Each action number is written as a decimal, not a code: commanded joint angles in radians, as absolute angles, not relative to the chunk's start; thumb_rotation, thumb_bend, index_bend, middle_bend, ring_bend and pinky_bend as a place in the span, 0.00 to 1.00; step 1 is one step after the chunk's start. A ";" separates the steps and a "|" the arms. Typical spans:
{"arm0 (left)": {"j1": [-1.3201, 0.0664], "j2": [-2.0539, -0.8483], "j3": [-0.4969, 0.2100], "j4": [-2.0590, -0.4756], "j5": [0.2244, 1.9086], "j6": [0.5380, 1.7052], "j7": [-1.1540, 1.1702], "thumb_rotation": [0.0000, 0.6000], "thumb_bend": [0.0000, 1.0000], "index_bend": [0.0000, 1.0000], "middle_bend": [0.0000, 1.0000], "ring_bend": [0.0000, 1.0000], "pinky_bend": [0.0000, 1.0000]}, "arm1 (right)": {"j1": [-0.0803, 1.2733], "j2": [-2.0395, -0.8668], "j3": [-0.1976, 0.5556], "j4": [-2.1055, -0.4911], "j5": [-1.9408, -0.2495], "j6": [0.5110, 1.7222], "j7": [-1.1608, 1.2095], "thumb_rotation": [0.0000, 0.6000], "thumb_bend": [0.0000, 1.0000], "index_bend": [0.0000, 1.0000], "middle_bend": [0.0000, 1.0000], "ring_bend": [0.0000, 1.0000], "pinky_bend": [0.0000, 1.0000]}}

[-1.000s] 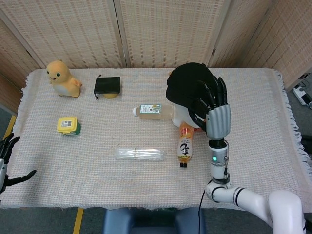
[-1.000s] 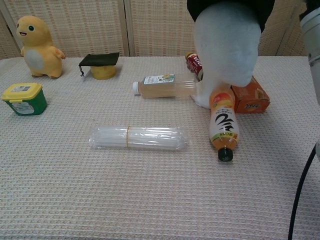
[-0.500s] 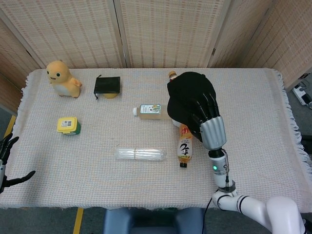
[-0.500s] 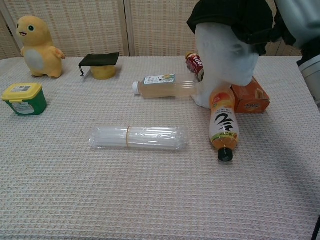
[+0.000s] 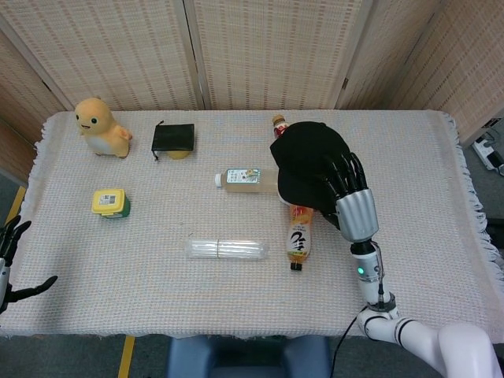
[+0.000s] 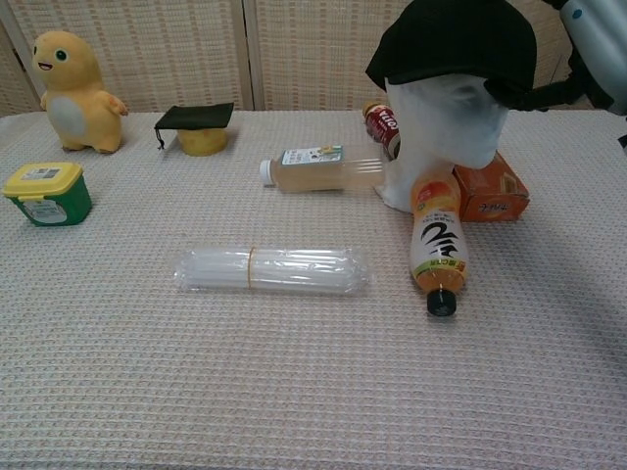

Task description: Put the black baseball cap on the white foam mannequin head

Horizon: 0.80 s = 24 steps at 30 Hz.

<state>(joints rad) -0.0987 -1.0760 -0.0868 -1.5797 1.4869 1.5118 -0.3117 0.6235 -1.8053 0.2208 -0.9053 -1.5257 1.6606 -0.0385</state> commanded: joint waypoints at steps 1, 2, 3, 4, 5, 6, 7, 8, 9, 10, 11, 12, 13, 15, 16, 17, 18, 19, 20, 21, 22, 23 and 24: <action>-0.100 -1.079 -0.085 -1.579 1.488 1.509 -0.303 1.00 0.16 0.12 0.00 0.00 0.07 | 0.565 -1.707 0.157 -0.997 -1.564 1.662 -0.108 1.00 0.15 0.00 0.00 0.00 0.00; -0.100 -1.080 -0.084 -1.579 1.489 1.508 -0.298 1.00 0.16 0.12 0.00 0.00 0.07 | 0.540 -1.671 0.134 -1.038 -1.576 1.666 -0.134 1.00 0.15 0.00 0.00 0.00 0.00; -0.100 -1.081 -0.084 -1.580 1.490 1.508 -0.296 1.00 0.16 0.12 0.00 0.00 0.07 | 0.527 -1.652 0.122 -1.060 -1.580 1.669 -0.149 1.00 0.13 0.00 0.00 0.00 0.00; -0.101 -1.082 -0.082 -1.581 1.492 1.508 -0.292 1.00 0.16 0.12 0.00 0.00 0.07 | 0.500 -1.616 0.098 -1.106 -1.588 1.673 -0.177 1.00 0.13 0.00 0.00 0.00 0.00; -0.101 -1.083 -0.082 -1.581 1.493 1.508 -0.287 1.00 0.16 0.12 0.00 0.00 0.07 | 0.478 -1.588 0.079 -1.140 -1.592 1.674 -0.197 1.00 0.12 0.00 0.00 0.00 0.00; -0.101 -1.085 -0.081 -1.582 1.495 1.509 -0.281 1.00 0.16 0.12 0.00 0.00 0.07 | 0.449 -1.553 0.054 -1.187 -1.596 1.677 -0.221 1.00 0.12 0.00 0.00 0.00 0.00; -0.101 -1.087 -0.080 -1.583 1.497 1.510 -0.278 1.00 0.17 0.12 0.00 0.00 0.07 | 0.427 -1.527 0.035 -1.218 -1.600 1.681 -0.238 1.00 0.12 0.00 0.00 0.00 0.00; -0.101 -1.087 -0.080 -1.584 1.499 1.512 -0.275 1.00 0.16 0.12 0.00 0.00 0.07 | 0.405 -1.503 0.018 -1.245 -1.606 1.692 -0.253 1.00 0.12 0.00 0.00 0.00 0.00; -0.101 -1.088 -0.079 -1.586 1.501 1.513 -0.272 1.00 0.16 0.12 0.00 0.00 0.07 | 0.383 -1.482 0.003 -1.266 -1.613 1.706 -0.265 1.00 0.12 0.00 0.00 0.00 0.00; -0.100 -1.088 -0.078 -1.589 1.505 1.515 -0.268 1.00 0.16 0.12 0.00 0.00 0.07 | 0.353 -1.454 -0.017 -1.288 -1.623 1.726 -0.279 1.00 0.12 0.00 0.00 0.00 0.00; -0.100 -1.087 -0.076 -1.591 1.509 1.517 -0.265 1.00 0.16 0.12 0.00 0.00 0.07 | 0.329 -1.437 -0.028 -1.303 -1.626 1.745 -0.294 1.00 0.12 0.00 0.00 0.00 0.00; -0.099 -1.086 -0.075 -1.593 1.512 1.518 -0.264 1.00 0.16 0.12 0.00 0.00 0.07 | 0.304 -1.419 -0.037 -1.321 -1.624 1.762 -0.307 1.00 0.12 0.00 0.00 0.00 0.00; -0.099 -1.084 -0.073 -1.596 1.516 1.520 -0.263 1.00 0.16 0.12 0.00 0.00 0.07 | 0.271 -1.396 -0.048 -1.350 -1.613 1.777 -0.321 1.00 0.12 0.00 0.00 0.00 0.00; -0.098 -1.077 -0.068 -1.603 1.525 1.521 -0.266 1.00 0.16 0.12 0.00 0.00 0.07 | 0.218 -1.351 -0.067 -1.405 -1.585 1.787 -0.347 1.00 0.12 0.00 0.00 0.00 0.00; -0.098 -1.074 -0.066 -1.606 1.529 1.521 -0.270 1.00 0.16 0.12 0.00 0.00 0.07 | 0.199 -1.334 -0.071 -1.419 -1.575 1.792 -0.366 1.00 0.12 0.00 0.00 0.00 0.00; -0.097 -1.071 -0.062 -1.609 1.535 1.521 -0.272 1.00 0.16 0.12 0.00 0.00 0.07 | 0.181 -1.322 -0.073 -1.425 -1.564 1.798 -0.396 1.00 0.12 0.00 0.00 0.00 0.00; -0.097 -1.069 -0.059 -1.611 1.540 1.521 -0.271 1.00 0.16 0.12 0.00 0.00 0.07 | 0.165 -1.311 -0.076 -1.429 -1.553 1.799 -0.433 1.00 0.12 0.00 0.00 0.00 0.00; -0.098 -1.068 -0.055 -1.611 1.546 1.520 -0.263 1.00 0.16 0.12 0.00 0.00 0.07 | 0.147 -1.297 -0.085 -1.442 -1.541 1.790 -0.470 1.00 0.12 0.00 0.00 0.00 0.00; -0.099 -1.070 -0.050 -1.610 1.553 1.517 -0.247 1.00 0.16 0.12 0.00 0.00 0.07 | 0.130 -1.277 -0.096 -1.473 -1.517 1.766 -0.485 1.00 0.12 0.00 0.00 0.00 0.00; -0.100 -1.072 -0.045 -1.608 1.558 1.513 -0.230 1.00 0.16 0.12 0.00 0.00 0.07 | 0.120 -1.257 -0.105 -1.502 -1.495 1.742 -0.489 1.00 0.12 0.00 0.00 0.00 0.00; -0.100 -1.073 -0.040 -1.608 1.562 1.508 -0.210 1.00 0.16 0.12 0.00 0.00 0.07 | 0.114 -1.236 -0.111 -1.528 -1.477 1.718 -0.488 1.00 0.12 0.00 0.00 0.00 0.00; -0.100 -1.074 -0.035 -1.610 1.564 1.505 -0.189 1.00 0.16 0.12 0.00 0.00 0.07 | 0.111 -1.217 -0.116 -1.545 -1.464 1.695 -0.483 1.00 0.12 0.00 0.00 0.00 0.00; -0.100 -1.076 -0.031 -1.614 1.567 1.502 -0.162 1.00 0.16 0.12 0.00 0.00 0.07 | 0.107 -1.195 -0.119 -1.556 -1.446 1.667 -0.472 1.00 0.12 0.00 0.00 0.00 0.00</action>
